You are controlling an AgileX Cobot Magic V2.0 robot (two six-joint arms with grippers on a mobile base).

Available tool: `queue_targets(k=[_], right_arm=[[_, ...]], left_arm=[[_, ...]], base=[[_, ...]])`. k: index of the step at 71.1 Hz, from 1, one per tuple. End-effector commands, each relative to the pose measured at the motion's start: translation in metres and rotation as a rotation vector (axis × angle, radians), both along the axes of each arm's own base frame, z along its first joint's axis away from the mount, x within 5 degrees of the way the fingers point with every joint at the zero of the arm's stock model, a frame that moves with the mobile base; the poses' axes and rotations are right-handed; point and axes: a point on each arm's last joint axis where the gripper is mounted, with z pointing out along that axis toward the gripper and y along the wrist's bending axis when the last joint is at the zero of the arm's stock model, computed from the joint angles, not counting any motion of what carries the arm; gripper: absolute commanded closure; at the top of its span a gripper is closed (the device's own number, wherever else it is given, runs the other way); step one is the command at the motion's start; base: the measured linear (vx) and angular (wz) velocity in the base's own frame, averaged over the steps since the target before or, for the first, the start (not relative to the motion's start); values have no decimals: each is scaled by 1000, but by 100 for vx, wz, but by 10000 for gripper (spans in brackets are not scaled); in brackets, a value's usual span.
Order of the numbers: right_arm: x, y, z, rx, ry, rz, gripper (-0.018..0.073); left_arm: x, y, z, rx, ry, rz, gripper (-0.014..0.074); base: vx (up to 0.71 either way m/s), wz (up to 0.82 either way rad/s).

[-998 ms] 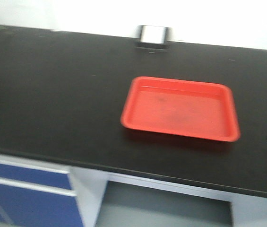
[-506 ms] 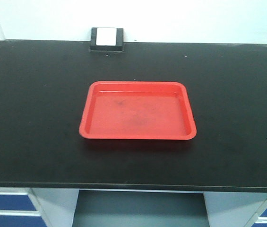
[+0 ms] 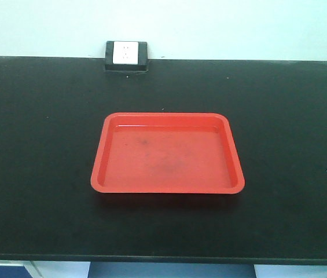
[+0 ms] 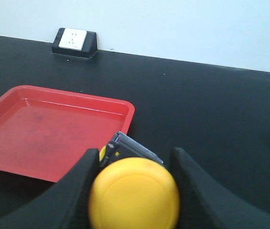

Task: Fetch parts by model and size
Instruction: 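Align the base in front of the red tray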

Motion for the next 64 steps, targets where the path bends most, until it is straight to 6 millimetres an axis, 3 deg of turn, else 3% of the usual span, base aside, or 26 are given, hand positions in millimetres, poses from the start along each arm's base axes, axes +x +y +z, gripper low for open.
queue_targets(k=[1, 64], right_arm=[[2, 0, 16, 2, -104, 4, 569], [2, 0, 16, 2, -104, 4, 569]], left_arm=[[4, -1, 14, -24, -90, -3, 602], [4, -1, 14, -24, -90, -3, 602]], base=[[12, 12], [6, 3]])
